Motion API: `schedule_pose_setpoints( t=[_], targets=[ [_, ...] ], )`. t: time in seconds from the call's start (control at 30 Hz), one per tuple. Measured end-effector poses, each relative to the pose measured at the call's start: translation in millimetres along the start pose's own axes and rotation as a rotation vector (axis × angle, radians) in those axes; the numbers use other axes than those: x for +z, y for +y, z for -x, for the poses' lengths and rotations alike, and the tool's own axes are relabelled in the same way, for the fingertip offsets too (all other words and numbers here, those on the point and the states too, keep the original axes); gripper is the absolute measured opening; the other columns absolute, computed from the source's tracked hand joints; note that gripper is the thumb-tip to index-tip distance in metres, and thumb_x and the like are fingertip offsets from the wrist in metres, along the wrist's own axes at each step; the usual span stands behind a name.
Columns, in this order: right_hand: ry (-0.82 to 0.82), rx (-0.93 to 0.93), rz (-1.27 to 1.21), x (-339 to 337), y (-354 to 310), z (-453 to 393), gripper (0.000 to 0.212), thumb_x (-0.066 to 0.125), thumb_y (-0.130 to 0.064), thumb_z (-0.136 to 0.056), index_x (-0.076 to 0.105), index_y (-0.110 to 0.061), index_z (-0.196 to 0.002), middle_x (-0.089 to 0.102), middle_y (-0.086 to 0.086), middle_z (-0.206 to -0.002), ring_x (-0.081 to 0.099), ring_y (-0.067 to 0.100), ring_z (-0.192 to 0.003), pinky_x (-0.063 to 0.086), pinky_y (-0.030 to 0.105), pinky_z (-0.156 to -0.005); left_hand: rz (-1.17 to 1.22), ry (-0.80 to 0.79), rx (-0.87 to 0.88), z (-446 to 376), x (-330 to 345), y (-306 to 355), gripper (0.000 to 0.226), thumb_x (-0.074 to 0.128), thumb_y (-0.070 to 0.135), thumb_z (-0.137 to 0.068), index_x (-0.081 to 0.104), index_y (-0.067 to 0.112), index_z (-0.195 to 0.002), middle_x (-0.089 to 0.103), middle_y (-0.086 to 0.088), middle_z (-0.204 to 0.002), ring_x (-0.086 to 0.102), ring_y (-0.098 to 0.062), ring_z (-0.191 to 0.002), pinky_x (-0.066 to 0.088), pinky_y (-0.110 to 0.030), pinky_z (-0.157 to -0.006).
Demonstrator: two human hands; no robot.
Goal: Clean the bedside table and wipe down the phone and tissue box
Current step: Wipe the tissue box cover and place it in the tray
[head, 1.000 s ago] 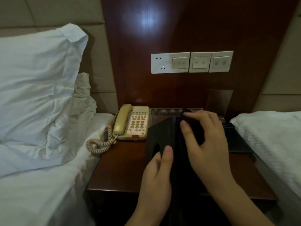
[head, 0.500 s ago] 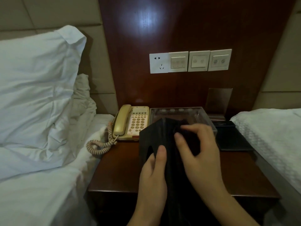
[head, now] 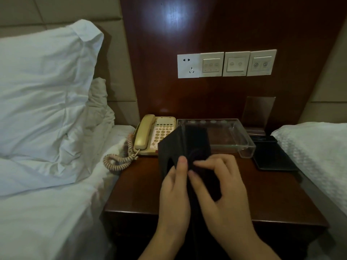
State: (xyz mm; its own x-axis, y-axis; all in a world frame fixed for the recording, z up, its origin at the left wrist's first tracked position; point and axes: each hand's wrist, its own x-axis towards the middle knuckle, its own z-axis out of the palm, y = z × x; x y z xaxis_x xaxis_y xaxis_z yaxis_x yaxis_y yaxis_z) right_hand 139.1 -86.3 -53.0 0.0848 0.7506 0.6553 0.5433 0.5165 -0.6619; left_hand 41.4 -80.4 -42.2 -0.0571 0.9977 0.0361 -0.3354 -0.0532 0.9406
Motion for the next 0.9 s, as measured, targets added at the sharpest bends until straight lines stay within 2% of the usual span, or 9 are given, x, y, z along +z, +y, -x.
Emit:
schedule_pose_setpoints(
  t=[0.1, 0.23, 0.33, 0.4, 0.53, 0.6, 0.73, 0.8, 0.9],
  targets=[
    [0.001, -0.024, 0.003, -5.0, 6.0, -13.6, 0.011, 0.06, -0.041, -0.091, 0.058, -0.039, -0.102, 0.049, -0.018, -0.106, 0.053, -0.002, -0.1, 0.041, 0.008, -0.082, -0.075, -0.021, 0.045, 0.8, 2.2, -3.3, 0.045, 0.05, 0.049, -0.091, 0.074, 0.016, -0.111, 0.078, 0.001, -0.103, 0.073, -0.008, -0.099, 0.053, -0.021, -0.08],
    [0.149, 0.071, -0.015, -15.5, 11.6, -54.6, 0.01, 0.06, -0.033, -0.093, 0.055, -0.036, -0.102, 0.052, -0.007, -0.106, 0.051, -0.005, -0.098, 0.035, 0.002, -0.081, -0.089, -0.118, 0.006, 8.7, 12.5, -7.7, 0.049, 0.05, 0.049, -0.092, 0.071, 0.013, -0.119, 0.078, 0.001, -0.107, 0.072, -0.009, -0.104, 0.054, -0.02, -0.083],
    [0.075, 0.014, 0.007, -5.3, 5.5, -33.8, 0.012, 0.058, -0.038, -0.094, 0.055, -0.04, -0.105, 0.048, -0.015, -0.109, 0.051, 0.0, -0.104, 0.038, 0.007, -0.084, -0.06, -0.079, 0.03, 4.9, 7.1, -7.1, 0.041, 0.049, 0.047, -0.089, 0.072, 0.022, -0.11, 0.078, 0.01, -0.101, 0.072, -0.001, -0.098, 0.052, -0.014, -0.077],
    [-0.007, -0.038, -0.012, -0.7, 2.7, -15.6, 0.016, 0.057, -0.042, -0.091, 0.056, -0.042, -0.107, 0.047, -0.02, -0.109, 0.052, 0.002, -0.106, 0.042, 0.011, -0.084, -0.059, -0.042, 0.033, 0.6, 1.2, -5.4, 0.034, 0.047, 0.047, -0.091, 0.073, 0.028, -0.102, 0.079, 0.01, -0.098, 0.072, -0.001, -0.094, 0.052, -0.017, -0.078],
    [0.0, 0.053, 0.026, -8.3, 18.6, -30.6, 0.011, 0.058, -0.039, -0.092, 0.057, -0.039, -0.103, 0.05, -0.017, -0.107, 0.051, -0.003, -0.103, 0.044, 0.015, -0.085, -0.012, -0.046, -0.055, -1.4, 0.6, -4.0, 0.036, 0.046, 0.04, -0.102, 0.075, 0.02, -0.107, 0.079, 0.001, -0.098, 0.075, -0.008, -0.09, 0.054, -0.015, -0.066],
    [0.027, 0.095, 0.026, -9.2, 17.9, -30.4, 0.011, 0.059, -0.037, -0.091, 0.057, -0.037, -0.102, 0.05, -0.016, -0.106, 0.051, -0.005, -0.101, 0.044, 0.015, -0.085, 0.007, -0.031, -0.04, -0.8, 1.6, -2.7, 0.038, 0.047, 0.041, -0.1, 0.075, 0.017, -0.11, 0.079, -0.001, -0.1, 0.075, -0.009, -0.092, 0.054, -0.014, -0.066],
    [-0.103, -0.043, 0.039, -1.2, -1.9, 7.6, 0.015, 0.056, -0.047, -0.09, 0.056, -0.044, -0.105, 0.046, -0.022, -0.109, 0.053, 0.001, -0.104, 0.045, 0.016, -0.083, 0.017, 0.034, 0.011, -6.2, -4.2, 1.1, 0.041, 0.046, 0.039, -0.1, 0.074, 0.01, -0.094, 0.078, 0.0, -0.081, 0.074, -0.006, -0.074, 0.051, -0.013, -0.059],
    [-0.12, -0.045, 0.047, -2.4, 1.5, 4.4, 0.016, 0.055, -0.047, -0.09, 0.056, -0.043, -0.105, 0.047, -0.021, -0.108, 0.053, 0.001, -0.104, 0.046, 0.019, -0.083, 0.003, 0.021, 0.009, -6.4, -4.6, 0.7, 0.044, 0.047, 0.043, -0.098, 0.074, 0.009, -0.098, 0.079, -0.002, -0.086, 0.075, -0.009, -0.079, 0.052, -0.013, -0.061],
    [-0.027, 0.067, 0.052, -8.7, 13.2, -16.6, 0.012, 0.057, -0.042, -0.089, 0.056, -0.04, -0.102, 0.05, -0.018, -0.106, 0.051, -0.003, -0.102, 0.046, 0.018, -0.084, 0.008, 0.005, 0.008, -1.4, -2.5, -1.1, 0.043, 0.047, 0.046, -0.096, 0.075, 0.014, -0.105, 0.079, -0.005, -0.099, 0.075, -0.012, -0.09, 0.054, -0.015, -0.067]
  ],
)
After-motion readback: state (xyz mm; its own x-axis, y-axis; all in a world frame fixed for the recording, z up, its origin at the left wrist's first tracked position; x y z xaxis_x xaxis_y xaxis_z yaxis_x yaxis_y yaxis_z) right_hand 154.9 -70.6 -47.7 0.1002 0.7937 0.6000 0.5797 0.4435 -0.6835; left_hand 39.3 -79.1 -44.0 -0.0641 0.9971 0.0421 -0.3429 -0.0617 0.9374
